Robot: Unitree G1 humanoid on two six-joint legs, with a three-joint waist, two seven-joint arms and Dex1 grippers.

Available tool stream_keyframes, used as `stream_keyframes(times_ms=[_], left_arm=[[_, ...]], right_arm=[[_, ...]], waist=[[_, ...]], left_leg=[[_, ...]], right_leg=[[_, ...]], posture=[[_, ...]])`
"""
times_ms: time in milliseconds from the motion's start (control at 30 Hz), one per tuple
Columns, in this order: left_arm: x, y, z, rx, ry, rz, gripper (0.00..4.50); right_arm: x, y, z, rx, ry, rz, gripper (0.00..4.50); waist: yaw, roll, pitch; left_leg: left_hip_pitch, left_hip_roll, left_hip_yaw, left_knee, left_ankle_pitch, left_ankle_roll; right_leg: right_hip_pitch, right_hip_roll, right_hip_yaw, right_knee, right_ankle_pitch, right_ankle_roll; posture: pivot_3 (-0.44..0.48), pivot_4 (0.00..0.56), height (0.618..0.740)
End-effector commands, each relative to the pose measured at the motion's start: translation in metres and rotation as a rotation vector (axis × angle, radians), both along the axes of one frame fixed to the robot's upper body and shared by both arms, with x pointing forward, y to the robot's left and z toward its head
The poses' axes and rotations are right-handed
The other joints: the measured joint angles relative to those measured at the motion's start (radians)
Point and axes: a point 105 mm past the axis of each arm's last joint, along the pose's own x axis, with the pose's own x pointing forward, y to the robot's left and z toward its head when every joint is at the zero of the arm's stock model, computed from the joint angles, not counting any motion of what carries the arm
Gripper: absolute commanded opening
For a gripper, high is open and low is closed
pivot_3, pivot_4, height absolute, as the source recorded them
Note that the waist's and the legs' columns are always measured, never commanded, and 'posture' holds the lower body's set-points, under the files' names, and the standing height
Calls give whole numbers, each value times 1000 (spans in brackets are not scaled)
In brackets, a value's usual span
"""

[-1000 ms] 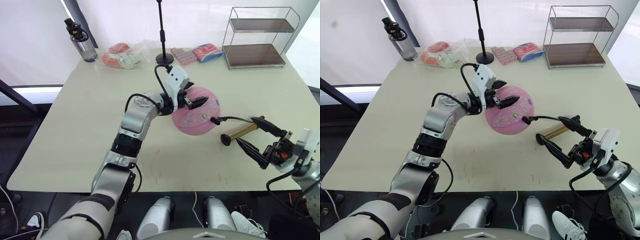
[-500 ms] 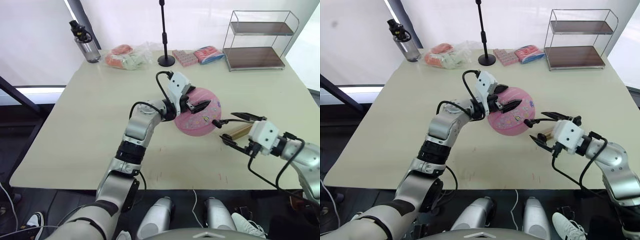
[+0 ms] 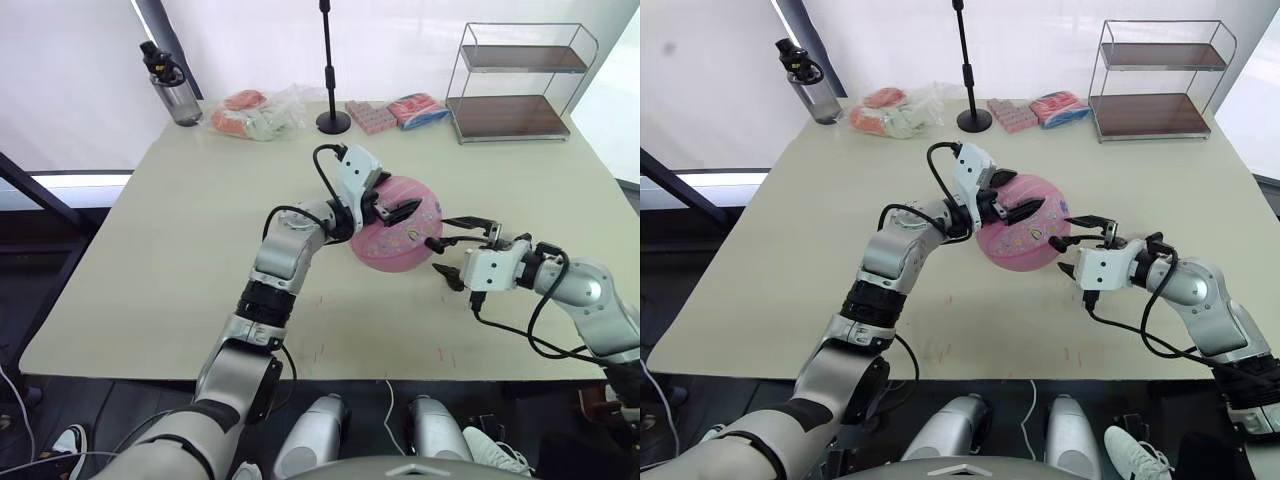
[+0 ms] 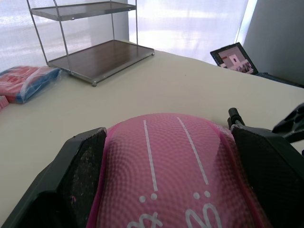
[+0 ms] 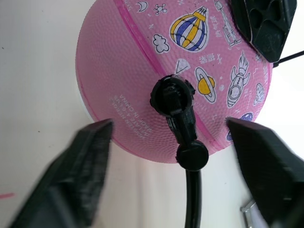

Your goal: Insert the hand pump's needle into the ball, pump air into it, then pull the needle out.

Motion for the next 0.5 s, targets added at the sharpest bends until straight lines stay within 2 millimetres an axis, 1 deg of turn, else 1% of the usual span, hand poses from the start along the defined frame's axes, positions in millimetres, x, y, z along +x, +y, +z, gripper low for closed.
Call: stream_keyframes(times_ms=[33,100,133,167,200,333,500], left_arm=[[-4,-1,-47,86,147,6,4500],[-4,-1,-49,89,148,7,4500],[-3,-1,-50,91,149,7,4500],[-3,-1,-51,93,150,8,4500],[-3,-1,-51,95,151,9,4500],[-3,-1,-55,104,154,12,4500],[-4,3,-66,135,155,31,4500]], right_arm=[[-2,5,17,24,-71,31,1893],[-3,8,18,31,-85,45,1098],[-4,8,19,28,-91,49,785],[-4,9,19,26,-95,52,260],[-4,9,19,25,-98,53,122],[-5,9,19,40,-95,54,121],[-7,8,23,209,-11,17,121]], waist=[[0,0,0],[0,0,0],[0,0,0],[0,0,0],[0,0,0],[0,0,-1],[0,-1,-1]], left_leg=[[0,0,0,0,0,0],[0,0,0,0,0,0],[0,0,0,0,0,0],[0,0,0,0,0,0],[0,0,0,0,0,0],[0,0,0,0,0,0],[0,0,0,0,0,0]], right_leg=[[0,0,0,0,0,0],[0,0,0,0,0,0],[0,0,0,0,0,0],[0,0,0,0,0,0],[0,0,0,0,0,0],[0,0,0,0,0,0],[0,0,0,0,0,0]], posture=[[0,150,736],[0,150,736],[0,150,736],[0,150,736],[0,150,736],[0,150,736],[0,150,736]])
